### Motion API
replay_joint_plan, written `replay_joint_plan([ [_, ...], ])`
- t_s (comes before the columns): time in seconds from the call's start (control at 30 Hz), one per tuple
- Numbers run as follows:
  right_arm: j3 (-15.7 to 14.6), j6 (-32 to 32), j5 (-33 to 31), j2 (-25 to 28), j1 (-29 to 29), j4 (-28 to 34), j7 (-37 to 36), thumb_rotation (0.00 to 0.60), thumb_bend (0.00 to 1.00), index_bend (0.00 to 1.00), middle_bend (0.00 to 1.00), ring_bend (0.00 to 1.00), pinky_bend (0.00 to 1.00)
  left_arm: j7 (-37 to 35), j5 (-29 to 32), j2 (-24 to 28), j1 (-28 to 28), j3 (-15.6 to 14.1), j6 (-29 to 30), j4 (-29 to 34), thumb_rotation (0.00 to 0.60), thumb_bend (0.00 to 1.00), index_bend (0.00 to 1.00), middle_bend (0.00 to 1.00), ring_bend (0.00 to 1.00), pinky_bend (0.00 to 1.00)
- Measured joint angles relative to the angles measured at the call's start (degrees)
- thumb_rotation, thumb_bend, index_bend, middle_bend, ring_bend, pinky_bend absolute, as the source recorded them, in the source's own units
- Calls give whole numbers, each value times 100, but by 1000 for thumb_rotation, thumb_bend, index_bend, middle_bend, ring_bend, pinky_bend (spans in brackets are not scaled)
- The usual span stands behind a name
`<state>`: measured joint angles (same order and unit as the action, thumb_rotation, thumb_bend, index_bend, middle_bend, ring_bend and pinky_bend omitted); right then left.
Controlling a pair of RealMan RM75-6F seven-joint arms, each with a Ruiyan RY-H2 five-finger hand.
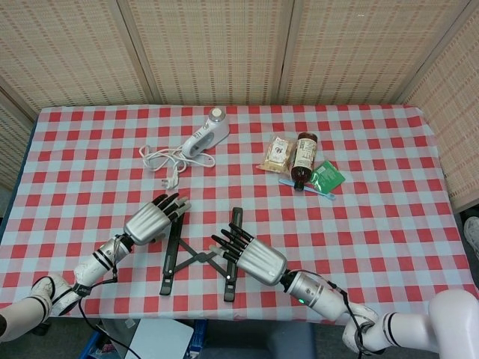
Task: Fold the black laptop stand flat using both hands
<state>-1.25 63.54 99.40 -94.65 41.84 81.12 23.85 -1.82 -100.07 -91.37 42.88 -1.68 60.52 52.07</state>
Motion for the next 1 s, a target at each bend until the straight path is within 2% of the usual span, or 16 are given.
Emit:
replay_joint_plan([
  [0.6, 5, -3, 198, -929, 92, -1408, -263, 600, 0, 0, 0, 0, 0, -181, 164, -182, 106, -112, -32, -113, 600, 219, 0, 0, 10, 164],
  [1.0, 31, 61, 264, -1304, 174, -1967, -362, 600, 0, 0, 0, 0, 0, -239, 245, -209, 114, -157, -10, -66, 600, 219, 0, 0, 7, 164],
])
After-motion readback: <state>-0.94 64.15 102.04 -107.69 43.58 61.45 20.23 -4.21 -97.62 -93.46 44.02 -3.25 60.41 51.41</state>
